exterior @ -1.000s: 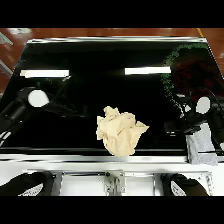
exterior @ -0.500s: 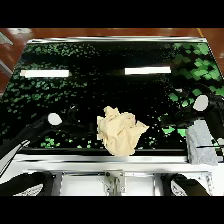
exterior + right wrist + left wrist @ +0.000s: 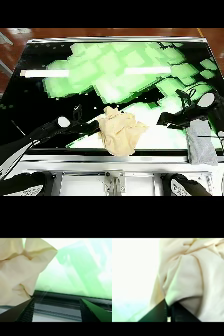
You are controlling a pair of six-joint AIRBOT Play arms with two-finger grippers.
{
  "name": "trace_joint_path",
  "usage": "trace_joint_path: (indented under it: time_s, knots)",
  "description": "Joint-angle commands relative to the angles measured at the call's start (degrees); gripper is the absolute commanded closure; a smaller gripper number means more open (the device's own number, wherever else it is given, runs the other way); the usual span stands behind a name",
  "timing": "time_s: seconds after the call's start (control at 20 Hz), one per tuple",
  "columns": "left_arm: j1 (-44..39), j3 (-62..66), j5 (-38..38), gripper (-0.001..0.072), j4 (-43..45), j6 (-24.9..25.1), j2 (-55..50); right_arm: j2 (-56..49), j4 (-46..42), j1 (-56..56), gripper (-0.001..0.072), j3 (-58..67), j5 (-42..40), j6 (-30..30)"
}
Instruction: Fold the shirts.
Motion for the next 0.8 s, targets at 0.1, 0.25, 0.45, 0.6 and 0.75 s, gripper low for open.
trace_joint_path:
  time_s: [0.1,0.25,0.45,0.6,0.75]
  knots:
    - [-0.4,0.0,-1.1,0.067,-7.2,6.7,-0.2,-9.1,15.8,-1.7,0.0029,-6.1,-4.5,-4.0]
    - [-0.4,0.0,-3.3,0.0671,-7.2,8.5,1.2,-13.8,22.6,-1.6,0.003,-7.8,-10.5,-4.9]
    - [-0.4,0.0,-2.6,0.0671,-7.2,9.3,4.6,-16.5,24.5,-0.7,0.003,-7.8,-12.6,-4.3]
    - [-0.4,0.6,-2.5,0.0671,-7.2,11.3,5.9,-18.6,23.0,4.0,0.003,-7.8,-14.2,-4.3]
    - [-0.4,1.3,-2.5,0.0671,-7.2,12.6,6.2,-19.9,22.8,8.5,0.046,-7.8,-18.3,-4.3]
